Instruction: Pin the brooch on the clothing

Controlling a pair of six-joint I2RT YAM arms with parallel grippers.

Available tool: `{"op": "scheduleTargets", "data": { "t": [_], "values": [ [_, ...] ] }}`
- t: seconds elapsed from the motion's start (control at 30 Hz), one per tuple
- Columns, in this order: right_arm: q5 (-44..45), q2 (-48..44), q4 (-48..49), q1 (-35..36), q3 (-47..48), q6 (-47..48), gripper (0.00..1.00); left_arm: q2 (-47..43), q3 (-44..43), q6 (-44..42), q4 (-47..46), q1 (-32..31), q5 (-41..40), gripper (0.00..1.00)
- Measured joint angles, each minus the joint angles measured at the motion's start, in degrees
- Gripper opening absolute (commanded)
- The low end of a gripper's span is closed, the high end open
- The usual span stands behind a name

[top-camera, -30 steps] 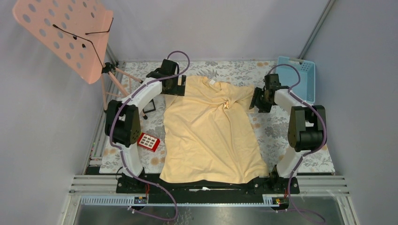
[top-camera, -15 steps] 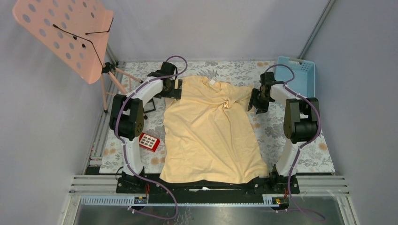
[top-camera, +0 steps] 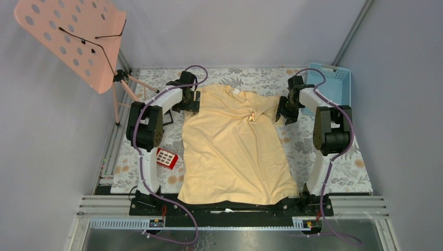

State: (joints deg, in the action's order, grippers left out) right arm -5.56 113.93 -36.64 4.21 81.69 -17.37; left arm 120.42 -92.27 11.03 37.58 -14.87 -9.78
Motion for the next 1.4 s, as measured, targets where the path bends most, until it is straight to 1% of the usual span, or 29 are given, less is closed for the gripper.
{"op": "scheduleTargets", "data": {
  "t": [0.07, 0.2, 0.27, 0.4, 0.6, 0.77, 0.87, 0.97, 1.1, 1.4],
  "values": [
    [0.02, 0.17, -0.94, 0.11, 0.48, -0.02, 0.55, 0.35, -0.15, 0.09, 0.02, 0.00, 0.04, 0.64],
    [-0.04, 0.26, -1.97, 0.24, 0.70, -0.35, 0.55, 1.40, -0.79, 0.39, 0.04, -0.02, 0.26, 0.38],
    [-0.11, 0.26, -2.12, 0.26, 0.70, -0.57, 0.56, 1.88, -1.01, 0.50, 0.07, 0.04, 0.37, 0.29],
    [-0.15, 0.26, -2.10, 0.42, 0.68, -1.09, 0.58, 2.03, -1.18, 0.85, 0.09, 0.22, 0.55, 0.00],
    [0.24, 0.26, -1.90, 0.68, 0.26, -2.60, 0.59, 2.23, -1.90, 1.57, 0.66, 2.14, 0.74, 0.00],
    [0.28, 0.13, -0.28, 0.72, -2.67, -5.01, 0.65, 2.14, -1.90, 2.60, 1.25, 5.22, 1.73, 0.00],
    [0.13, -1.03, 0.66, 0.87, -3.91, -6.19, 0.73, 1.92, -1.90, 3.08, 1.57, 7.32, 2.73, 0.00],
    [0.15, -2.56, 1.25, 1.27, -4.76, -6.95, 0.76, 1.46, -1.90, 3.91, 1.57, 9.68, 4.00, 0.00],
    [0.46, -3.54, 1.36, 1.64, -4.68, -7.13, 0.75, 0.35, -1.90, 4.48, 1.55, 11.54, 5.25, 0.00],
    [0.46, -2.19, 1.29, 1.77, -2.25, -10.19, 0.67, -2.23, -1.88, 5.09, 1.46, 11.50, 6.86, 0.00]
  ]
}}
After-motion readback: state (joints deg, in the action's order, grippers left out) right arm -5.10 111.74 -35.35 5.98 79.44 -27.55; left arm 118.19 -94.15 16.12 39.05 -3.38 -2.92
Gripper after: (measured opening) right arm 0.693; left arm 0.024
